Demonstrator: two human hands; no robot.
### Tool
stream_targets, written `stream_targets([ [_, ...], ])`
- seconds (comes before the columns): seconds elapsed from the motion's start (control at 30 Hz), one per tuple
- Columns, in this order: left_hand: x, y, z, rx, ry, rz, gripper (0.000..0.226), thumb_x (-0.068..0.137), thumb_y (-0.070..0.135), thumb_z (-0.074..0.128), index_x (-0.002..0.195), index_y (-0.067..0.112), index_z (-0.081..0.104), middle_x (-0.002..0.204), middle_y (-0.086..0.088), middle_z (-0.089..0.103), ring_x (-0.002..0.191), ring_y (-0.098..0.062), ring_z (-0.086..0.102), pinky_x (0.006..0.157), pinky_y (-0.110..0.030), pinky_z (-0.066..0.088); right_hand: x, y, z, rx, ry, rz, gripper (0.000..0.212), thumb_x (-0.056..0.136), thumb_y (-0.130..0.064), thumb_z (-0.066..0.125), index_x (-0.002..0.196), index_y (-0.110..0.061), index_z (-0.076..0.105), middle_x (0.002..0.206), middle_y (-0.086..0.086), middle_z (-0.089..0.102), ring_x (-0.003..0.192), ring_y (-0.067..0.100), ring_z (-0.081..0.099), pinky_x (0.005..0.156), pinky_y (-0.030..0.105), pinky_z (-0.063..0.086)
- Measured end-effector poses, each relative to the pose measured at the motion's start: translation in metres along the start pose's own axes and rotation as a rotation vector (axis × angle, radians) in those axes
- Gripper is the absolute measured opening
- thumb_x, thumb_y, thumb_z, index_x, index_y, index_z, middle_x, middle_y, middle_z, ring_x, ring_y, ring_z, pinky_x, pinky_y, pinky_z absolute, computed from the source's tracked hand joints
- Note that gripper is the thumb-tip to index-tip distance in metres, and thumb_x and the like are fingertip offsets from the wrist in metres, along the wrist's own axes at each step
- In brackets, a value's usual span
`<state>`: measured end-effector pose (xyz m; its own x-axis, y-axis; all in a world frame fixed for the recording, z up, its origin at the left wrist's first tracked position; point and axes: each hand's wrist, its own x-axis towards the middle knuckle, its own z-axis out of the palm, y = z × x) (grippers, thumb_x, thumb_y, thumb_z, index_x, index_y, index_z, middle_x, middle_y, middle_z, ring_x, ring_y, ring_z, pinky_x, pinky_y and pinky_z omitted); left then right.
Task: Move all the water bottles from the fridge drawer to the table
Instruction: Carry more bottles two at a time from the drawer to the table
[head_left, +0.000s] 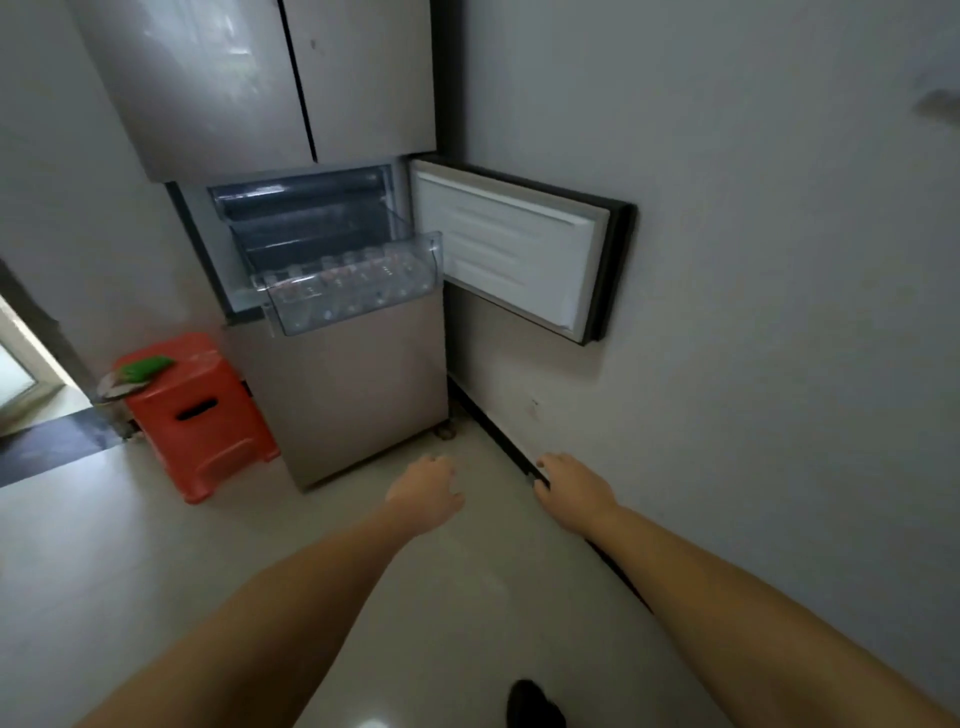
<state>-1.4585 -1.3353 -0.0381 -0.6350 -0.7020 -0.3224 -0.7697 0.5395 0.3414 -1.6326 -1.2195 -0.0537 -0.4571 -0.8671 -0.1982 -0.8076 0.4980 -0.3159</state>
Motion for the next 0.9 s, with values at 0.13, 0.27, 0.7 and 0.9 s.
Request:
stream_targets([
  [0.13,0.06,-0.022,-0.027,-0.023,0.043,-0.078,0.044,0.091,0.032,0.055,0.13,0.013,0.046,0.128,-0.012,0.045,0.12,-0.03,0.047,0.1,-0.04,0.043,0.083,-0.017,-0.007,-0.022,-0.017,-0.086,0.037,0.098,-0.029,0.04,0.128,-0.009,0.05,0.128,0.013,0.053,0.111,0.03,0.055,0.093,0.041,0.048],
  [0.27,0.137,-0.032,-0.06,-0.043,0.078,-0.137,0.044,0.09,0.031,0.058,0.129,0.014,0.045,0.129,-0.012,0.046,0.121,-0.03,0.045,0.1,-0.04,0.043,0.179,-0.027,-0.027,-0.011,-0.046,-0.185,0.034,0.098,-0.029,0.04,0.126,-0.011,0.051,0.125,0.012,0.053,0.107,0.029,0.055,0.09,0.04,0.048],
  [0.7,0.308,-0.064,-0.169,-0.123,0.225,-0.253,0.047,0.09,0.032,0.058,0.132,0.013,0.046,0.133,-0.013,0.045,0.123,-0.03,0.047,0.101,-0.039,0.043,0.412,-0.088,-0.098,0.002,-0.038,-0.367,0.034,0.099,-0.029,0.044,0.126,-0.01,0.051,0.123,0.012,0.054,0.105,0.028,0.056,0.091,0.042,0.048],
  [0.9,0.389,-0.111,-0.235,-0.122,0.325,-0.218,0.041,0.09,0.029,0.057,0.128,0.014,0.049,0.133,-0.011,0.049,0.119,-0.027,0.051,0.097,-0.038,0.044,0.501,-0.155,-0.113,0.069,0.059,-0.456,0.033,0.099,-0.026,0.044,0.126,-0.011,0.055,0.128,0.009,0.057,0.111,0.026,0.057,0.091,0.037,0.048],
])
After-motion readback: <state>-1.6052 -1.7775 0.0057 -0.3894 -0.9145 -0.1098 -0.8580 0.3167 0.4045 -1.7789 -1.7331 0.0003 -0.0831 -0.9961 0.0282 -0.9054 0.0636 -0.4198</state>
